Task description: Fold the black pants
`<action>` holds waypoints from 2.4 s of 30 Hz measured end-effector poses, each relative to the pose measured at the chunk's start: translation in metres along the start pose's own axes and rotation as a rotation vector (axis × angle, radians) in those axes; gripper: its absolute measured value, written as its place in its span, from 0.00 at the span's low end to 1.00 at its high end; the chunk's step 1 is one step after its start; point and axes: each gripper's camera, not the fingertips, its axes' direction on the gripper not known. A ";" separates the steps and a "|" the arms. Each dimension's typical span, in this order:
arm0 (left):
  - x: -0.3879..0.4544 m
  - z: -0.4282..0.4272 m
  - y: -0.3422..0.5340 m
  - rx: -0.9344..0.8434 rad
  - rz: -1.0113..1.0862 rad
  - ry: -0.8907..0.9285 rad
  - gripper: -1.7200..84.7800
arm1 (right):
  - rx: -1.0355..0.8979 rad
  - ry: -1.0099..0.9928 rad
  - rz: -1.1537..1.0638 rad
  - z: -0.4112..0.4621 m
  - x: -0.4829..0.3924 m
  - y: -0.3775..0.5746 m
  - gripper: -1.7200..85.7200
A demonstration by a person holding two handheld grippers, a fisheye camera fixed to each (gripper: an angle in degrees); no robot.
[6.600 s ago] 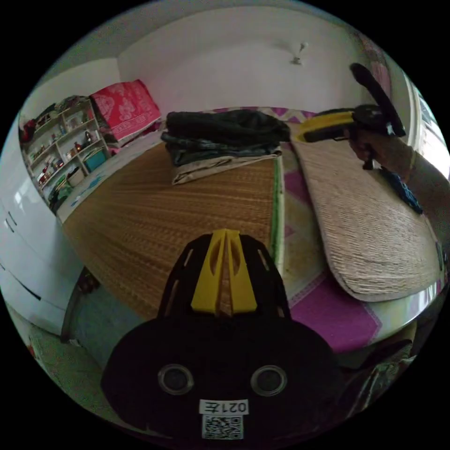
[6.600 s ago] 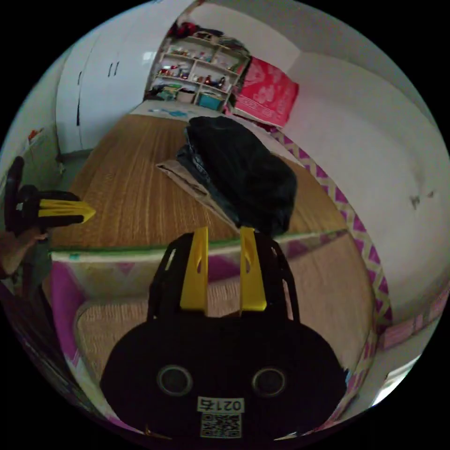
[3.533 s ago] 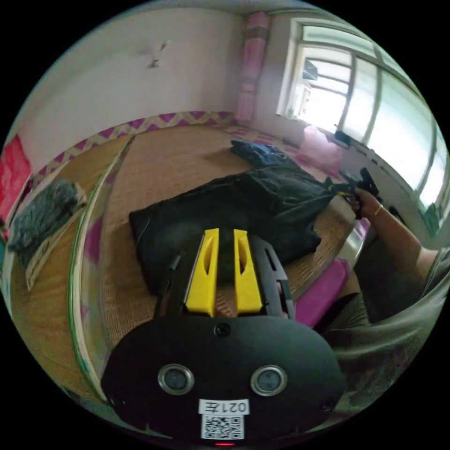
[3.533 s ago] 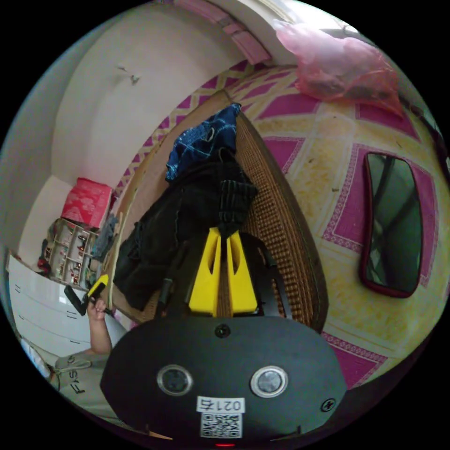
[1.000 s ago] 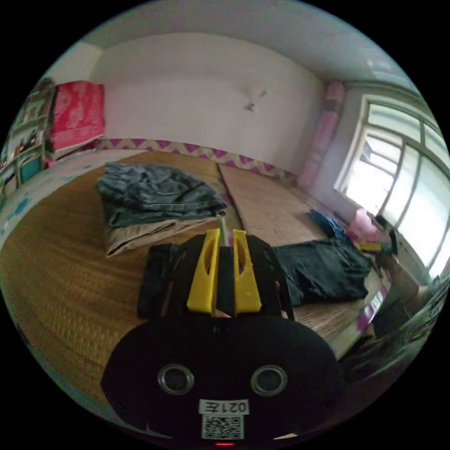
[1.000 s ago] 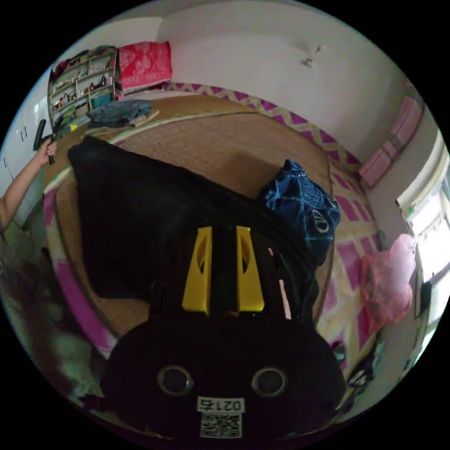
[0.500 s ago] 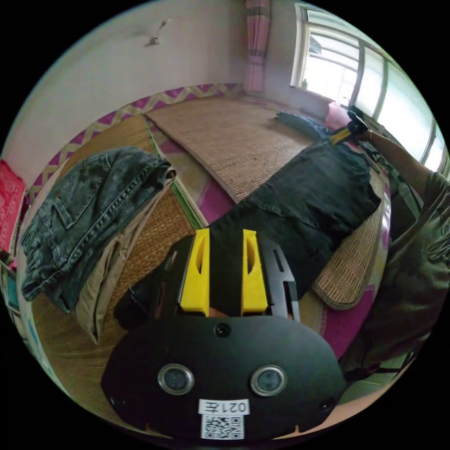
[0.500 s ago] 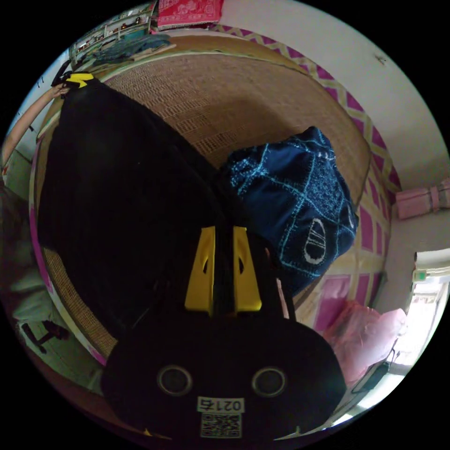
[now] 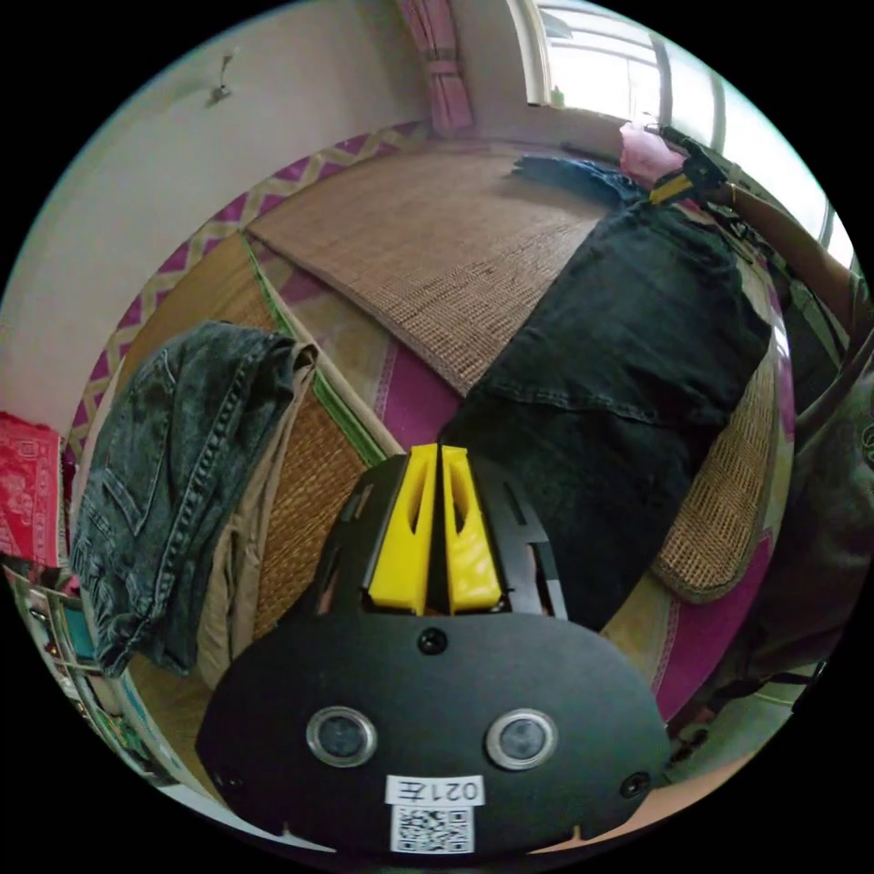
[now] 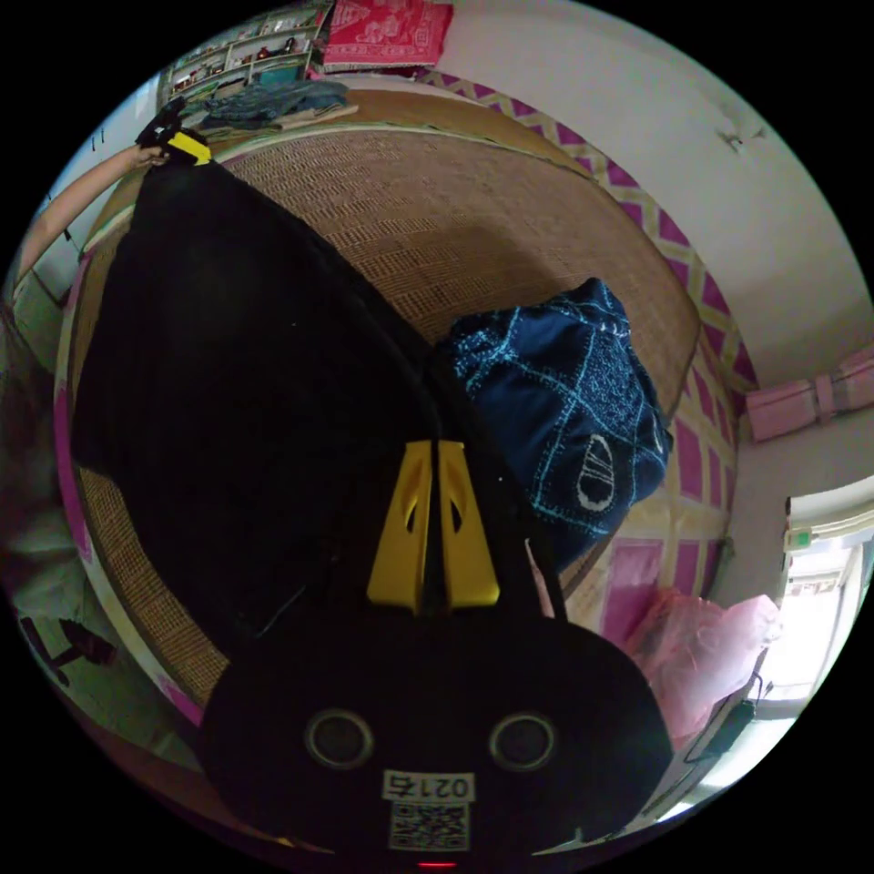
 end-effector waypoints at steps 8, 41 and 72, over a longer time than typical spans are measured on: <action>0.033 -0.119 0.053 0.306 -0.008 0.008 0.01 | 0.250 -0.070 0.040 -0.099 -0.004 0.081 0.01; 0.054 -0.255 0.351 0.241 -0.822 -0.220 0.13 | 0.368 -0.279 0.354 -0.158 -0.134 0.382 0.13; -0.053 -0.292 0.373 0.270 -0.915 -0.021 0.01 | 0.467 -0.194 0.655 -0.132 -0.056 0.369 0.09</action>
